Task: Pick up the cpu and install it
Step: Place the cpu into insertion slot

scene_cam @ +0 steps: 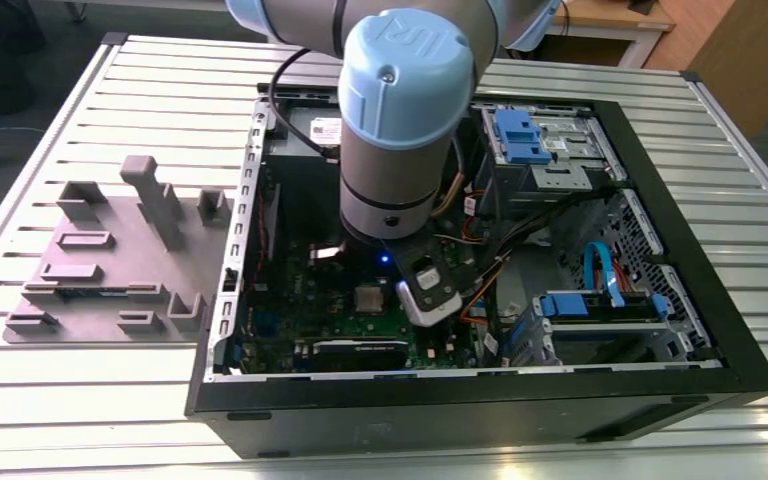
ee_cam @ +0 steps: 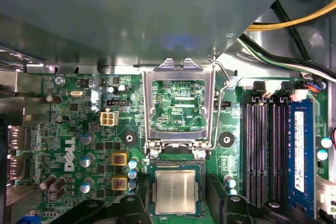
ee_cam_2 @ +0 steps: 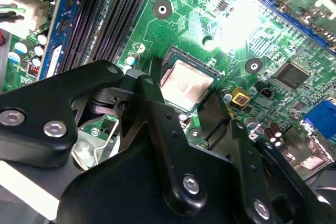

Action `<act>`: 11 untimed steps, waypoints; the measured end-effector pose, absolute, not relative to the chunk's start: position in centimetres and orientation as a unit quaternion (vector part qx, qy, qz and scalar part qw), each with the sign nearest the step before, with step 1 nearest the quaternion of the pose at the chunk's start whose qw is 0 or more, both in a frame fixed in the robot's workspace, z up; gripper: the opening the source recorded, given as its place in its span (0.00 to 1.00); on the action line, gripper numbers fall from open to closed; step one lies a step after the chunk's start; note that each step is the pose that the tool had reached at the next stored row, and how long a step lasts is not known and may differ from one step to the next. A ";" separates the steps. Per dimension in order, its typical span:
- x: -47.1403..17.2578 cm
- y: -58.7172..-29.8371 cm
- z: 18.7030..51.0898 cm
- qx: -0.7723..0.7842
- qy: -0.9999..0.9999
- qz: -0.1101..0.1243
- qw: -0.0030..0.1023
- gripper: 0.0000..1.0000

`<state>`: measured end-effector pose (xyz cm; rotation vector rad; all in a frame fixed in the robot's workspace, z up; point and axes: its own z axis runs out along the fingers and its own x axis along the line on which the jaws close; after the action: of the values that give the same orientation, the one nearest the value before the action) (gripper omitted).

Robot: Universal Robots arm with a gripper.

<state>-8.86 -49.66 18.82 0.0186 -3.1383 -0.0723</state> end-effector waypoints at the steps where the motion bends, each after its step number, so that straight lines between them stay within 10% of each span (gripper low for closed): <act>1: -8.8 -49.7 18.8 0.006 -1.000 -0.023 0.001 0.54; 11: -8.8 -49.7 19.0 0.006 -1.000 -0.023 0.001 0.54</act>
<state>-8.81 -49.67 18.95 0.0185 -3.1381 -0.0715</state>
